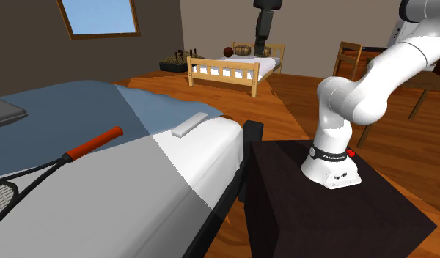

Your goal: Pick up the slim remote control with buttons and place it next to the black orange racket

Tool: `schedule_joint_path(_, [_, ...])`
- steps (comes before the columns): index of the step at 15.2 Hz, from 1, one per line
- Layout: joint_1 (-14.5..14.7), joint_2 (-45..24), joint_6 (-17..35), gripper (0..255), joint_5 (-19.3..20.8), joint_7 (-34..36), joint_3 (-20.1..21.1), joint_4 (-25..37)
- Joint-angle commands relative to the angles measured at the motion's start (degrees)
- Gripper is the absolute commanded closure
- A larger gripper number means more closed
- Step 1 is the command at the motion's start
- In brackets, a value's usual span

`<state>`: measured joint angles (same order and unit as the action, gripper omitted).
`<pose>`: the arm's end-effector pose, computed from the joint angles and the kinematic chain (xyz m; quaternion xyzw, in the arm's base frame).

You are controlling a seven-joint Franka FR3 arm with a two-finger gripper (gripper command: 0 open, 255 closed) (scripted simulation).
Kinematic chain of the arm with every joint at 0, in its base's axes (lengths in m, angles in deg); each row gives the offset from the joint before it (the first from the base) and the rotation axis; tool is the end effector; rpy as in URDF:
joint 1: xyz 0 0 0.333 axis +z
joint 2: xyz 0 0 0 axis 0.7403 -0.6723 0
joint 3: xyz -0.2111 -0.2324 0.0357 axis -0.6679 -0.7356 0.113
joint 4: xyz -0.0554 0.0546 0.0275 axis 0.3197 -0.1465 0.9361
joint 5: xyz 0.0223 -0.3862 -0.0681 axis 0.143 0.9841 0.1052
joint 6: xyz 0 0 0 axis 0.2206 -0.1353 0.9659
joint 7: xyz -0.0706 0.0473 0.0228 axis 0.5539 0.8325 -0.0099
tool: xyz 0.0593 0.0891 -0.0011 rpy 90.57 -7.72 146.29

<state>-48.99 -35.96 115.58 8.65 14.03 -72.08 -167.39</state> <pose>0.2927 -0.0235 0.6333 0.9954 -0.0813 0.0502 0.0107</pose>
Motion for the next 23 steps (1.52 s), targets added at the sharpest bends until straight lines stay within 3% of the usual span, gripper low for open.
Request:
schedule_joint_path(1, [0.0,0.0,0.0,0,0.0,0.0,0.0,0.0])
schedule_joint_path(13, [5.6,-16.3,17.9,0,5.4,-29.3,-14.7,-3.3])
schedule_joint_path(18, [8.6,-26.6,24.7,0,4.5,-41.9,-20.0,-0.7])
schedule_joint_path(23, [11.2,-38.4,30.4,0,0.7,-55.2,-23.9,3.8])
